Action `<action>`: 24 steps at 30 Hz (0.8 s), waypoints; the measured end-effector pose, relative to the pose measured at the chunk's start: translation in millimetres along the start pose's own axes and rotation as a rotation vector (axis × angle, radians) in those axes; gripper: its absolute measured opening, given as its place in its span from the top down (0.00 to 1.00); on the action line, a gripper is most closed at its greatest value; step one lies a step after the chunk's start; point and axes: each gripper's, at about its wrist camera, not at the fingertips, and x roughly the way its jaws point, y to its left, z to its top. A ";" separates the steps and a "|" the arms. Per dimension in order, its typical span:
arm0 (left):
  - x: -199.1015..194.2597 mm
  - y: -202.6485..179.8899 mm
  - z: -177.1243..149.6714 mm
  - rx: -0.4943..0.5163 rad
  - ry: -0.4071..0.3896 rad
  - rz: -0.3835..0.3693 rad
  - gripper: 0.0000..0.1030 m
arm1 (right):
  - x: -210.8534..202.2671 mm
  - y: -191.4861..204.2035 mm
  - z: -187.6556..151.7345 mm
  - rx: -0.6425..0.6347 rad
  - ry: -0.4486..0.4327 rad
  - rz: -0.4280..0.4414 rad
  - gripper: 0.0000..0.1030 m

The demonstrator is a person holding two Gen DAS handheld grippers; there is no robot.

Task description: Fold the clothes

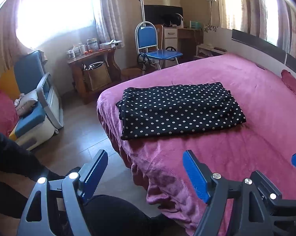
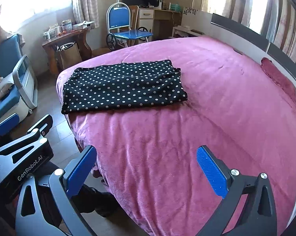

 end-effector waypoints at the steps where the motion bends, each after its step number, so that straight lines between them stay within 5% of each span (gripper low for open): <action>1: -0.9 0.8 0.5 0.001 -0.001 0.000 0.23 | -1.4 0.6 0.4 -0.001 -0.002 0.000 0.00; 19: 2.2 3.6 -1.1 -0.005 0.026 -0.045 0.23 | -4.7 4.2 -0.5 0.004 -0.001 -0.012 0.00; 24: 0.1 2.1 -0.2 0.012 0.008 -0.042 0.34 | -4.5 6.7 0.4 0.001 -0.005 -0.012 0.00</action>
